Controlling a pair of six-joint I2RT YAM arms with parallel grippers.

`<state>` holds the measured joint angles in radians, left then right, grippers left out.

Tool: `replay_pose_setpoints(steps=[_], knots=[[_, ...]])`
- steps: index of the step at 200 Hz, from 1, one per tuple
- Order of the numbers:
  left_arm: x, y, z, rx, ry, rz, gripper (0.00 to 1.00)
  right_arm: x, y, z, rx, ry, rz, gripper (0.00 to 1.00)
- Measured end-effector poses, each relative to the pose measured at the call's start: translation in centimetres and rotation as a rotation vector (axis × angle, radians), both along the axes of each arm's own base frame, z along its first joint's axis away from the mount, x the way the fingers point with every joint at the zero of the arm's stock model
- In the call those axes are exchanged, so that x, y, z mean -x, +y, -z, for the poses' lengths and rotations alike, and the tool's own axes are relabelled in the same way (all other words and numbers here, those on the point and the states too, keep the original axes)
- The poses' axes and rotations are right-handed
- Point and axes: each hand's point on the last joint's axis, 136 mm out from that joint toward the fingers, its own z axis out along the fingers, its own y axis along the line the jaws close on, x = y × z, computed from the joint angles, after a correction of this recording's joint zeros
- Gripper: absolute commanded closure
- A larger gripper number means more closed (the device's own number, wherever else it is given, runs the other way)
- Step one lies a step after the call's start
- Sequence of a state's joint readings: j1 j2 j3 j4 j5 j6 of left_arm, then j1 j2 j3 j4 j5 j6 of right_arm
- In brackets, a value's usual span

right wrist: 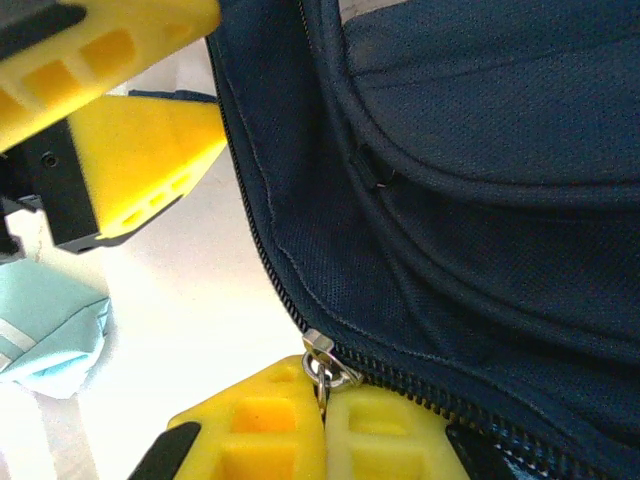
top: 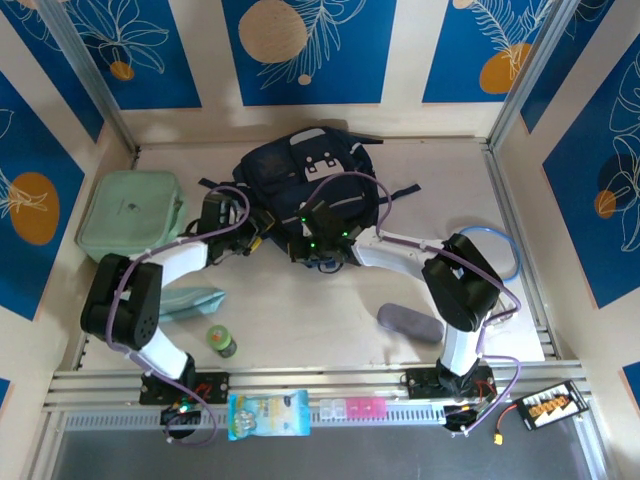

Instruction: Pack the student bag

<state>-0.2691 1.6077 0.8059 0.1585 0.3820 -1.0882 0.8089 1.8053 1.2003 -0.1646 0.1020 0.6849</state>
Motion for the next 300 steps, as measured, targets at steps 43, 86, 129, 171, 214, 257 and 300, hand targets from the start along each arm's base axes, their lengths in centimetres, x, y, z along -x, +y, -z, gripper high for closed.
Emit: replay_pose_setpoints(steps=[43,86,129,171,214,257,300], knots=[[-0.4,-1.1,1.6,0.021,0.028,0.012,0.57,0.1,0.0,0.1,-0.002,0.012,0.007,0.98],[-1.7,-1.1,1.7,-0.009,0.018,0.007,0.73,0.3,-0.4,0.1,0.034,0.045,0.028,0.98],[-2.1,-0.8,1.7,-0.063,-0.001,0.016,0.93,0.6,-1.8,-0.6,0.181,0.026,0.068,1.00],[-2.0,-1.2,2.7,-0.103,0.017,0.042,0.96,1.4,-4.4,0.5,0.320,0.045,0.104,0.99],[-2.1,-1.0,3.0,-0.134,0.024,0.053,0.96,1.4,-6.8,0.9,0.400,0.050,0.148,0.99],[-2.0,-0.8,3.1,-0.153,0.021,0.064,0.96,0.5,-10.8,0.6,0.435,0.061,0.229,0.99],[-2.3,-0.9,3.0,-0.158,0.018,0.070,0.94,-1.3,-15.3,1.1,0.462,0.101,0.336,0.99]])
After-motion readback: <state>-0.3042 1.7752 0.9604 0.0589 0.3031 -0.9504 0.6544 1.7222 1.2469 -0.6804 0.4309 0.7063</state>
